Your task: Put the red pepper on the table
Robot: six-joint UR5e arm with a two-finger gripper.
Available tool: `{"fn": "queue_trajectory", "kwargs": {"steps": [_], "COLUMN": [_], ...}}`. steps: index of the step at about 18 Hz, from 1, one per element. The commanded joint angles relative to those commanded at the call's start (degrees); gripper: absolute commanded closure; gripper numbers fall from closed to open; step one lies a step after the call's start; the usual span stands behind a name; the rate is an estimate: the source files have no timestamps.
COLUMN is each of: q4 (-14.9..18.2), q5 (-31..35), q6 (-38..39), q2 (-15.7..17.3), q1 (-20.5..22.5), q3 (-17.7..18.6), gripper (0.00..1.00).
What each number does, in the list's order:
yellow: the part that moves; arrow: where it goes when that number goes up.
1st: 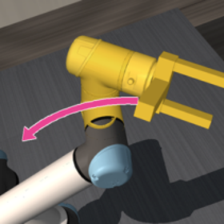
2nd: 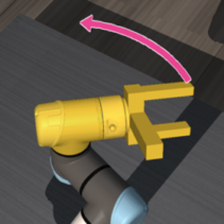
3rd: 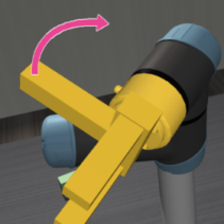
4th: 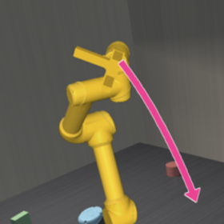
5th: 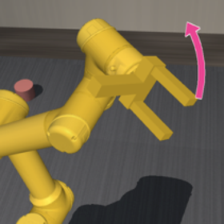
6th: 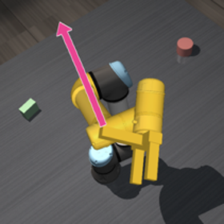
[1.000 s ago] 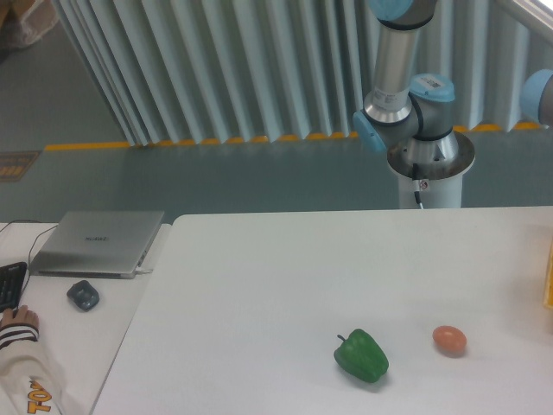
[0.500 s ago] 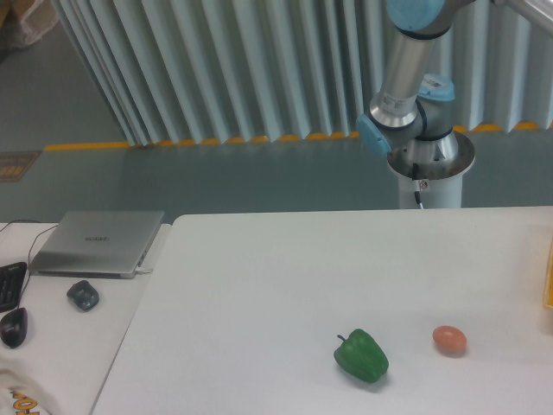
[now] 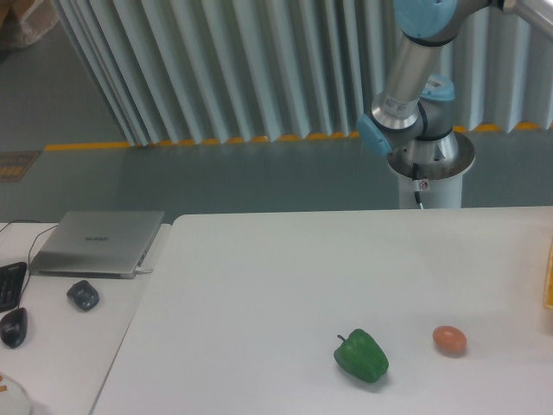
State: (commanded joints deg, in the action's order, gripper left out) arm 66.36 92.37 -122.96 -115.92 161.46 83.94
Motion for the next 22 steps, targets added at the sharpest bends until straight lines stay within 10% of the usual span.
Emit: {"fn": "queue_trajectory", "kwargs": {"steps": [22], "q4": [-1.41], "q5": [0.62], "q6": [1.41], "q2": [-2.2], "q1": [-0.44], "q3": [0.35], "gripper": [0.0]}}
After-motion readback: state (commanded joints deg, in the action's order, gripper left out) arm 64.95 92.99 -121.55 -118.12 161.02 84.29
